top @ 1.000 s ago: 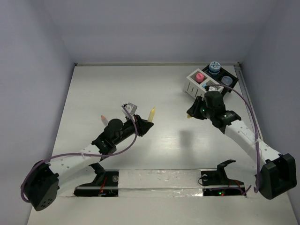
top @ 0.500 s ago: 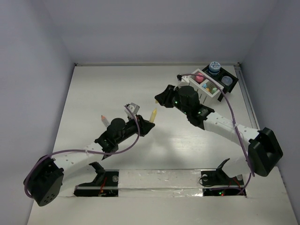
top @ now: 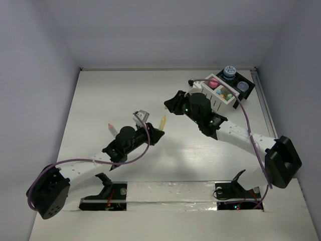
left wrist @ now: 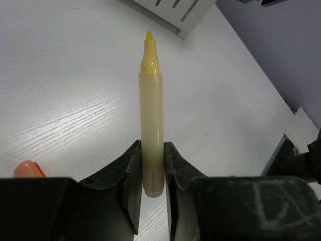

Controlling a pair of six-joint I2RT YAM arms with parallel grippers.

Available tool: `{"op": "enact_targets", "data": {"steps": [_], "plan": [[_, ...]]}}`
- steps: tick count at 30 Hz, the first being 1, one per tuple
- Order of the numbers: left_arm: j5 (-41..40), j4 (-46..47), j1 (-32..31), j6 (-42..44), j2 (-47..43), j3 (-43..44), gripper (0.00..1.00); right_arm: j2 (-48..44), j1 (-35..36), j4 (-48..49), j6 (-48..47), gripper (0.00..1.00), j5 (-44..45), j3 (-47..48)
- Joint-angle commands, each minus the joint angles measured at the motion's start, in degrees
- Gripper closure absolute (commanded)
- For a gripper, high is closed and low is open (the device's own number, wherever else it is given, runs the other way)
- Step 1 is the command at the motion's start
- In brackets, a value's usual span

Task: Sort the stationery into containers
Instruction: Close the pen cap on the pen.

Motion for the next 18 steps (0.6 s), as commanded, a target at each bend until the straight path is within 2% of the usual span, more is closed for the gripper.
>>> {"op": "enact_targets", "data": {"steps": [1,18], "plan": [[-2.0,1.8,0.1,1.2,-1.6,1.3,1.00,0.1,1.9,4.4,0.4,0.86,0.8,0.7],[-5.8,0.5,0.1,0.7,-2.5,1.3,1.00,1.7,4.0,5.7,1.5,0.85,0.0,-1.4]]}}
